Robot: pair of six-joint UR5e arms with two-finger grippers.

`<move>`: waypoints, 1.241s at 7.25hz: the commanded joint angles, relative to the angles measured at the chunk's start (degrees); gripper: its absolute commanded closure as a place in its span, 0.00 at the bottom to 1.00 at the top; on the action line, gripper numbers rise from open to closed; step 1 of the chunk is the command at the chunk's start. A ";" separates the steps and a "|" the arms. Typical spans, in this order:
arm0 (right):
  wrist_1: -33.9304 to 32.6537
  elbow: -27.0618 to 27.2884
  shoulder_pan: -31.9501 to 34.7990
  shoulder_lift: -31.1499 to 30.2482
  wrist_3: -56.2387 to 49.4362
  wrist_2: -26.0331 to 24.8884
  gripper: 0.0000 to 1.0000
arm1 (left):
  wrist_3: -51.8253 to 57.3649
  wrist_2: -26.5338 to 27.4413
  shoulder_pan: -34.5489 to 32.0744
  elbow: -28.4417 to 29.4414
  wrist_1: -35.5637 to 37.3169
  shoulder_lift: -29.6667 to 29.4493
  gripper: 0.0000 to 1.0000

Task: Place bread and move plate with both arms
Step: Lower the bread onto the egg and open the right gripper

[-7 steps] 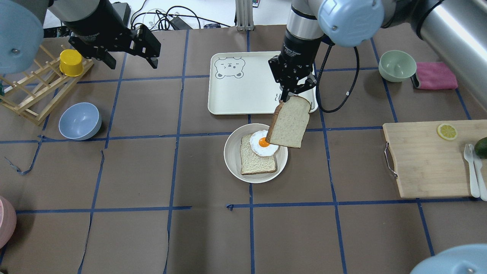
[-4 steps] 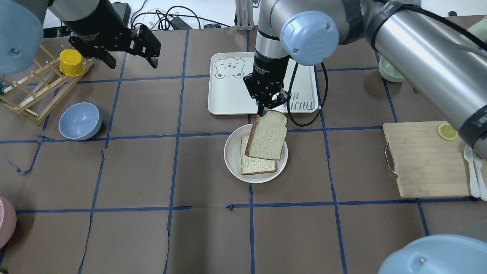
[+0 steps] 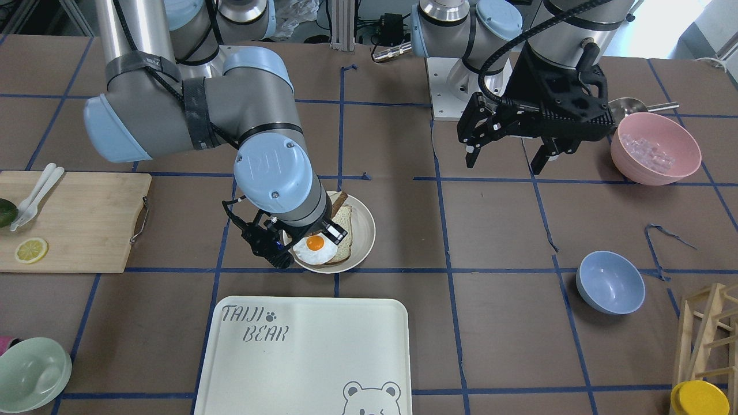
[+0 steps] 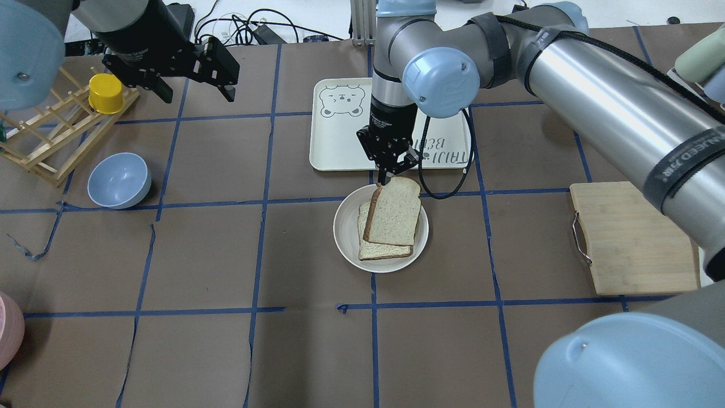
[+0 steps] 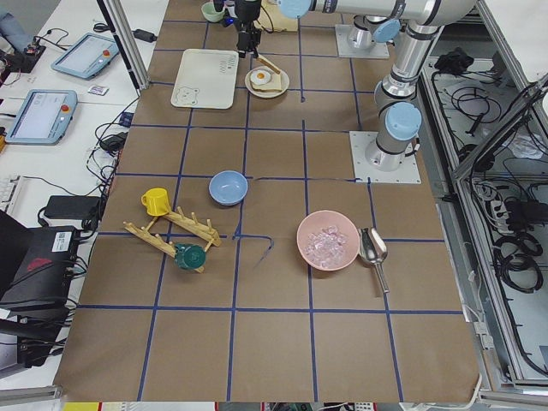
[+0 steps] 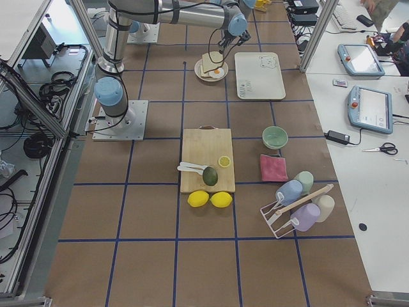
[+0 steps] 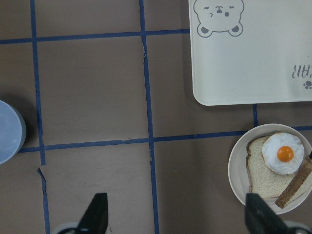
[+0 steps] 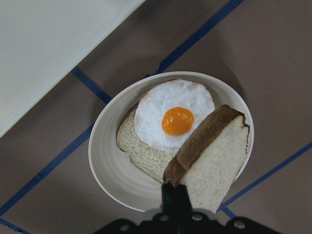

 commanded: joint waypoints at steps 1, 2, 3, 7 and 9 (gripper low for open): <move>-0.67 1.25 0.01 0.21 -1.32 0.02 1.00 | -0.05 -0.01 -0.07 -0.05 0.00 0.00 0.00; -2.50 1.78 0.01 0.56 -1.77 0.19 1.00 | -0.05 -0.01 0.02 0.03 0.00 0.09 0.00; -4.52 2.13 0.01 1.17 -2.73 0.02 0.99 | -0.05 -0.01 -0.07 0.04 0.00 0.09 0.00; -8.50 2.14 0.01 1.00 -3.61 0.81 0.08 | 0.03 -0.01 0.02 0.03 0.00 0.26 0.00; -11.55 2.39 -2.87 -3.02 -10.85 0.02 0.00 | 0.03 -0.01 0.02 0.04 0.00 0.26 0.00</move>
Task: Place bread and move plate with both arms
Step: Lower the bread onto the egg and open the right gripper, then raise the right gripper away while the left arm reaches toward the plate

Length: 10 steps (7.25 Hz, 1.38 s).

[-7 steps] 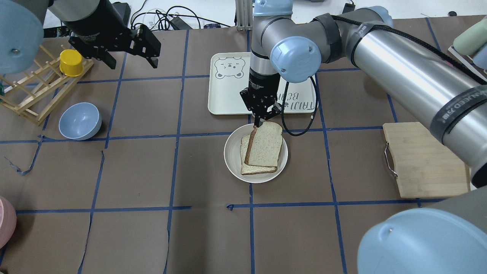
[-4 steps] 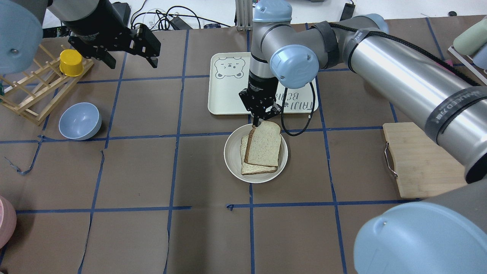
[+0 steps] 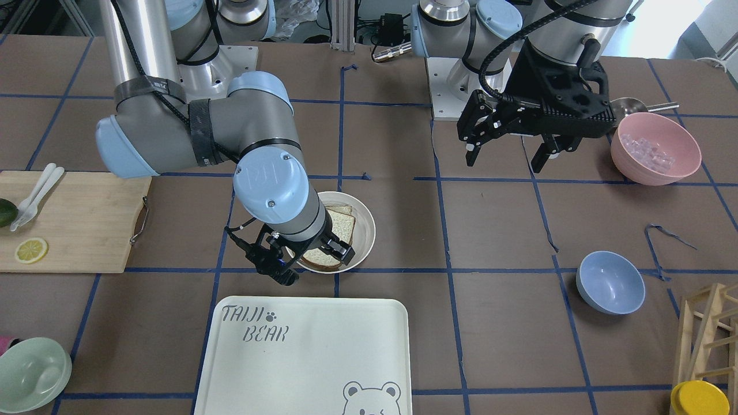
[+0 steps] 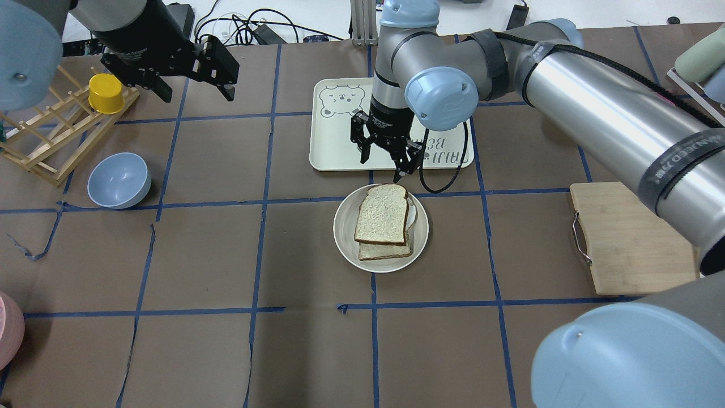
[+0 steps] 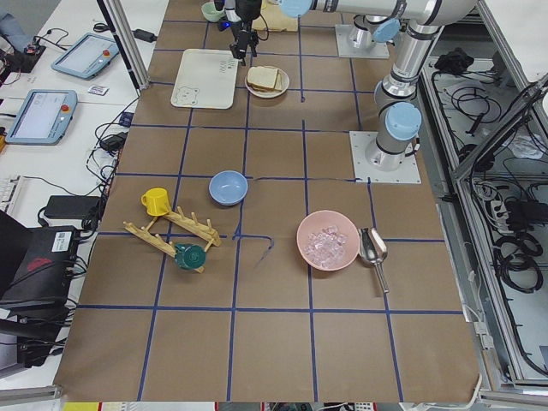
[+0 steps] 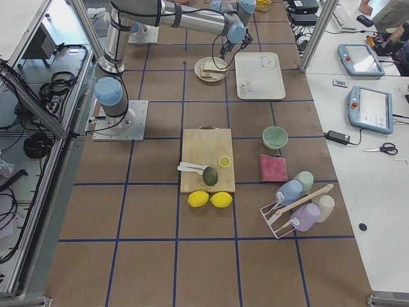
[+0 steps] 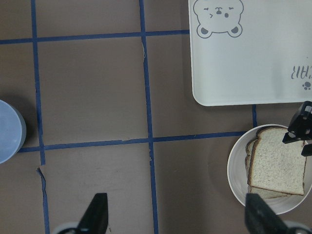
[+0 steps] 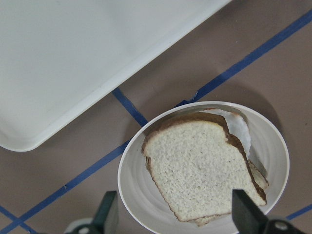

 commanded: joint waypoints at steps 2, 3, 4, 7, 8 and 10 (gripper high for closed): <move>-0.79 1.23 -11.27 -8.52 -25.04 -0.43 0.00 | 0.00 0.00 -0.04 -0.08 0.00 0.00 0.00; -0.61 3.06 -13.93 -12.13 -28.76 -0.95 0.00 | -0.43 -0.17 -0.04 -0.08 0.00 0.00 0.00; -0.78 6.21 -14.13 -14.77 -31.76 -4.61 0.00 | -0.52 -0.35 -0.22 -0.34 -0.26 0.09 0.00; 3.23 12.29 -14.31 -23.56 -38.79 -10.44 0.00 | -10.24 -0.70 -5.46 -1.65 0.08 -3.41 0.00; 4.13 12.92 -14.74 -23.85 -39.60 -10.79 0.00 | -13.50 -0.96 -8.36 -3.66 2.79 -5.08 0.00; 7.10 12.40 -14.57 -24.82 -39.43 -11.93 0.00 | -16.51 -5.95 -9.80 -11.55 13.99 -8.07 0.00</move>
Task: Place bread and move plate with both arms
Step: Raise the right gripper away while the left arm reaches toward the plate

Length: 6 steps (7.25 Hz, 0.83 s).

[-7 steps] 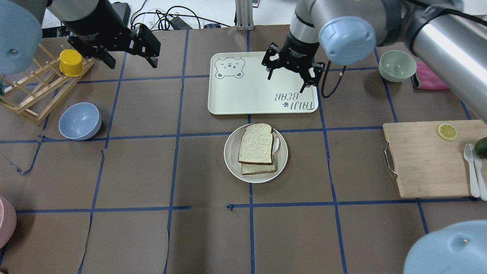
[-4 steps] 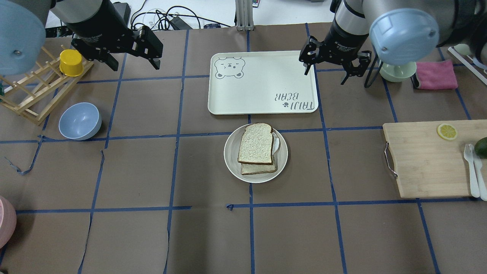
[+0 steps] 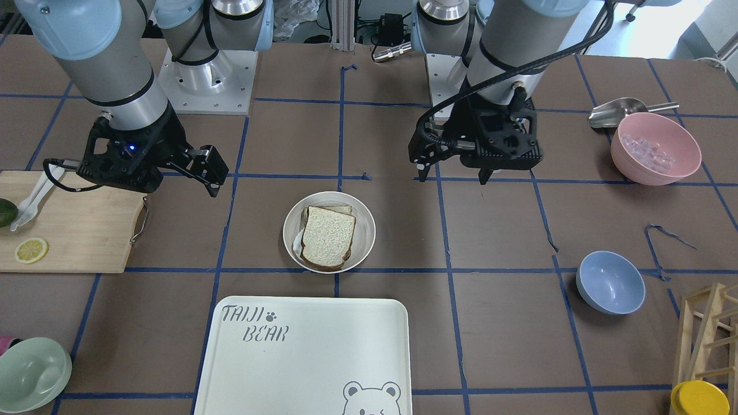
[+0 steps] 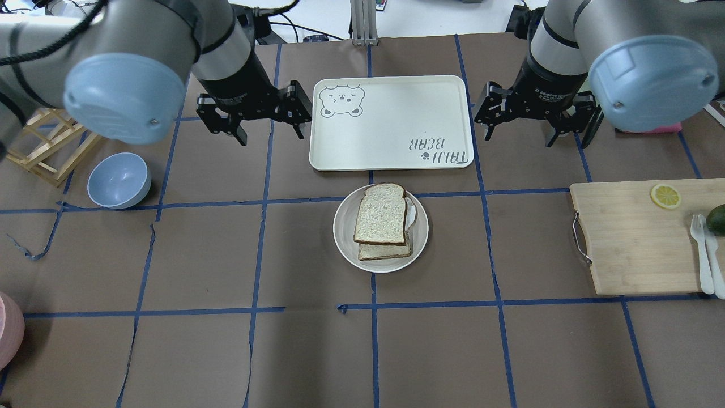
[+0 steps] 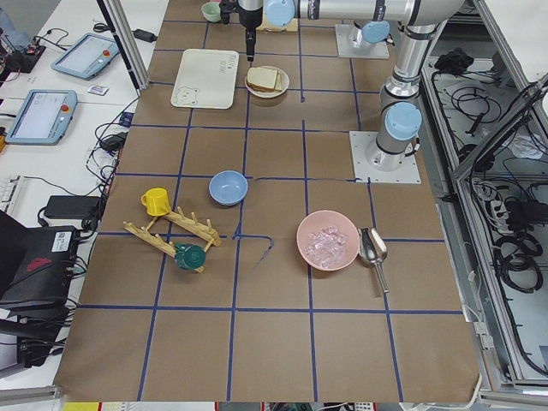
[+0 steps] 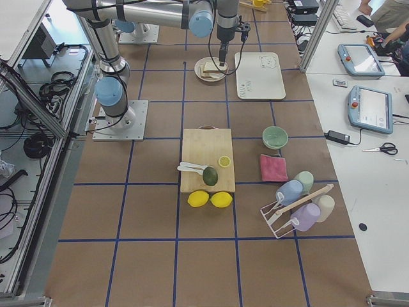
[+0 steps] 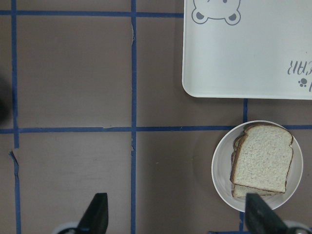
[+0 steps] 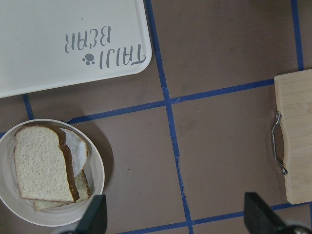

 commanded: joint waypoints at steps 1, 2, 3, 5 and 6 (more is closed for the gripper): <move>2.86 -0.36 0.08 -0.86 -0.24 -0.32 0.00 | -3.01 -2.53 -0.93 -7.55 9.54 -4.04 0.00; 2.86 -0.11 0.08 -2.51 -0.76 -0.66 0.00 | -4.76 -2.53 -0.93 -9.49 13.05 -5.97 0.00; 2.95 0.24 -0.01 -2.70 -0.94 -1.19 0.00 | -6.17 -2.62 -0.93 -10.47 15.26 -7.47 0.00; 3.13 0.25 0.08 -2.97 -0.85 -1.54 0.00 | -8.03 -2.71 -1.11 -11.18 15.63 -10.20 0.00; 3.04 0.25 0.16 -3.23 -0.85 -2.68 0.00 | -8.21 -2.71 -1.19 -12.40 17.98 -11.08 0.00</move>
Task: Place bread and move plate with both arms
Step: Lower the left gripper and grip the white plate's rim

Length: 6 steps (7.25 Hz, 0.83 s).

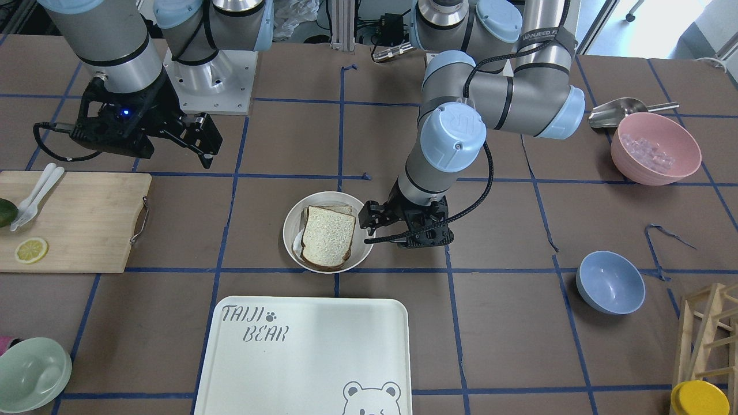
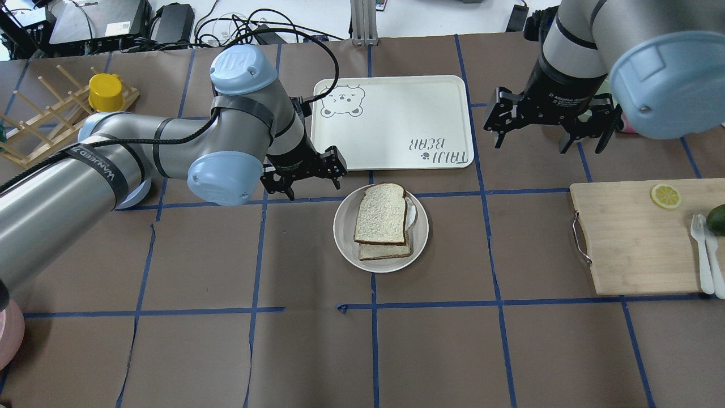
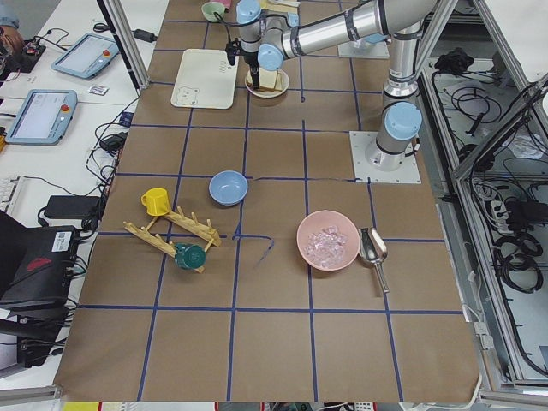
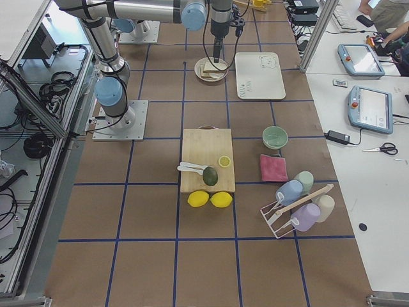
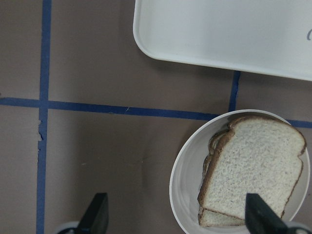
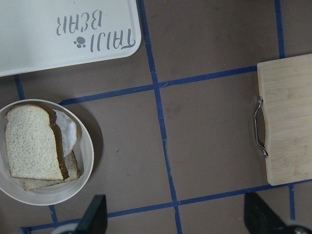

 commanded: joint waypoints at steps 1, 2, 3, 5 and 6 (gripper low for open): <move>-0.08 -0.03 0.06 -0.27 0.00 -1.24 0.00 | -0.47 -0.43 -0.19 -2.61 2.99 -1.83 0.00; -0.08 0.05 0.06 -0.27 0.17 -1.25 0.00 | -0.47 -0.70 -0.45 -4.02 3.00 -1.40 0.00; -0.08 0.32 0.06 -0.18 0.26 -1.16 0.00 | -0.47 -0.96 -0.45 -4.47 3.35 -1.92 0.04; 0.53 0.41 0.06 -0.27 0.26 -1.25 0.00 | -0.21 -4.80 -0.37 -6.66 7.55 -3.76 0.05; 0.71 0.41 0.06 -0.27 0.26 -1.25 0.00 | -0.12 -4.92 -0.45 -7.02 8.27 -4.38 0.08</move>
